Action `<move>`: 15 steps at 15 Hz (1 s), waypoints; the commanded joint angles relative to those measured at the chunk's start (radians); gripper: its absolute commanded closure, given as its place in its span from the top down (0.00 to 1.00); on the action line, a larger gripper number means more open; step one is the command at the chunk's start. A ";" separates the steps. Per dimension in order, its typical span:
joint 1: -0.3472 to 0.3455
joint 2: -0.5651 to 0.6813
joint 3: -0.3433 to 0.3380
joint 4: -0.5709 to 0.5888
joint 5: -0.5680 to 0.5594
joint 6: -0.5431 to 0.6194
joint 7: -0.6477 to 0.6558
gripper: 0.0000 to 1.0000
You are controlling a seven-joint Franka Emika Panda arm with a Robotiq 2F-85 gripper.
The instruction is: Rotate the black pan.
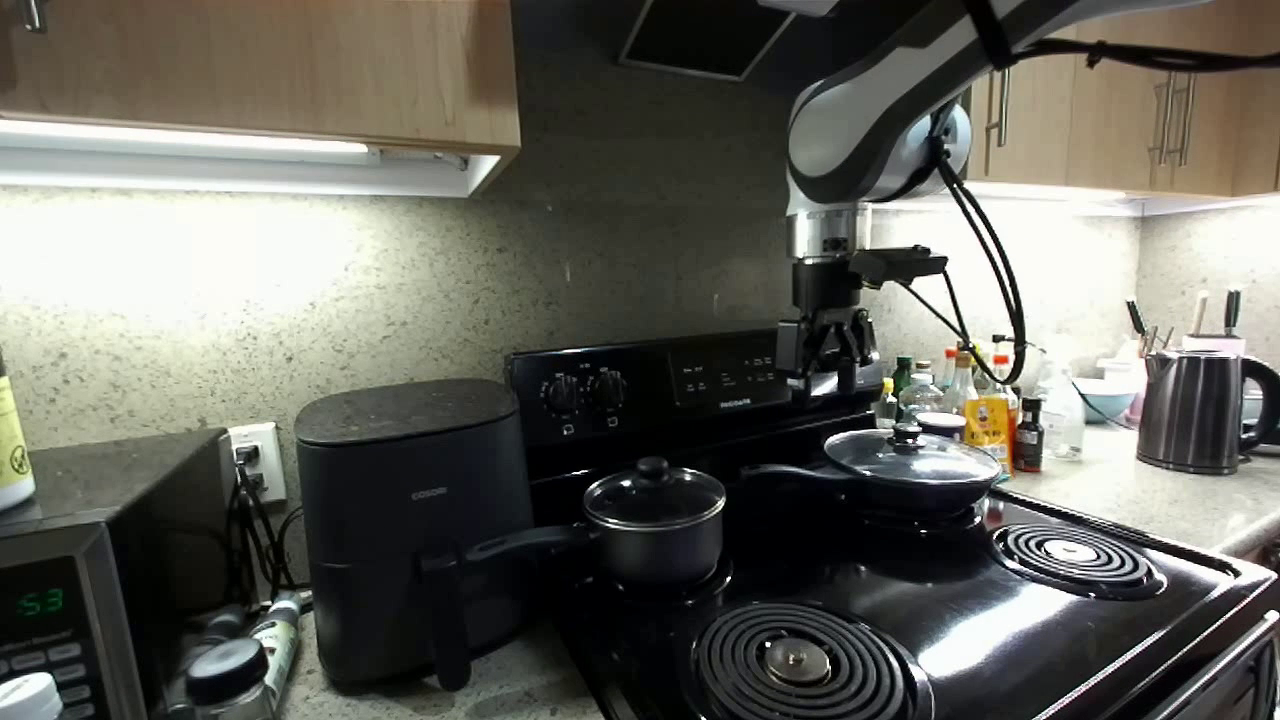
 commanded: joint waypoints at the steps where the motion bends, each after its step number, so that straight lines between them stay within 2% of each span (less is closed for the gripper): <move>1: -0.019 0.109 0.011 0.104 -0.015 -0.045 -0.100 1.00; 3: -0.024 0.154 0.012 0.135 -0.018 -0.047 -0.130 1.00; 5: -0.025 0.163 0.010 0.138 -0.062 -0.041 -0.101 1.00; 6: -0.024 0.149 0.017 0.115 -0.025 -0.018 -0.086 1.00; 11: -0.027 0.165 0.016 0.130 -0.043 -0.019 -0.086 1.00; 13: -0.042 0.201 0.027 0.151 0.017 0.009 -0.271 1.00; 15: -0.051 0.250 0.032 0.192 0.043 0.006 -0.387 1.00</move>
